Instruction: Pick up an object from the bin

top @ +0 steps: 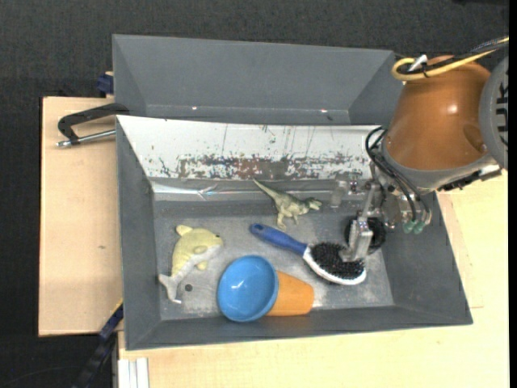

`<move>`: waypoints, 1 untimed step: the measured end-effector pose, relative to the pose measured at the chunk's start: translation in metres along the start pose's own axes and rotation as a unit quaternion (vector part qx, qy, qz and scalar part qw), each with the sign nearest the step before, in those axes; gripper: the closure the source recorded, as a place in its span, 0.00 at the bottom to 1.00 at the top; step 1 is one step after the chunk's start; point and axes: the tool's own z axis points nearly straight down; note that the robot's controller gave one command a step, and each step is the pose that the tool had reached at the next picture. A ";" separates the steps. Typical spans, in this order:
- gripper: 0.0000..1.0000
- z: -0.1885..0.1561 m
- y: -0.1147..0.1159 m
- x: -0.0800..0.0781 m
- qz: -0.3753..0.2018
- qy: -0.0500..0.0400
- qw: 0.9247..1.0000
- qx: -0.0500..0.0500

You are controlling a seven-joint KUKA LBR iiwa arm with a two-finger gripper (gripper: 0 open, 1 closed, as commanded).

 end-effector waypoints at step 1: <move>0.00 0.123 -0.047 0.014 0.036 0.006 0.999 -0.001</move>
Offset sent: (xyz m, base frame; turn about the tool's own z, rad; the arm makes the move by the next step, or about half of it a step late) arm -0.0123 -0.0462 -0.1212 0.0695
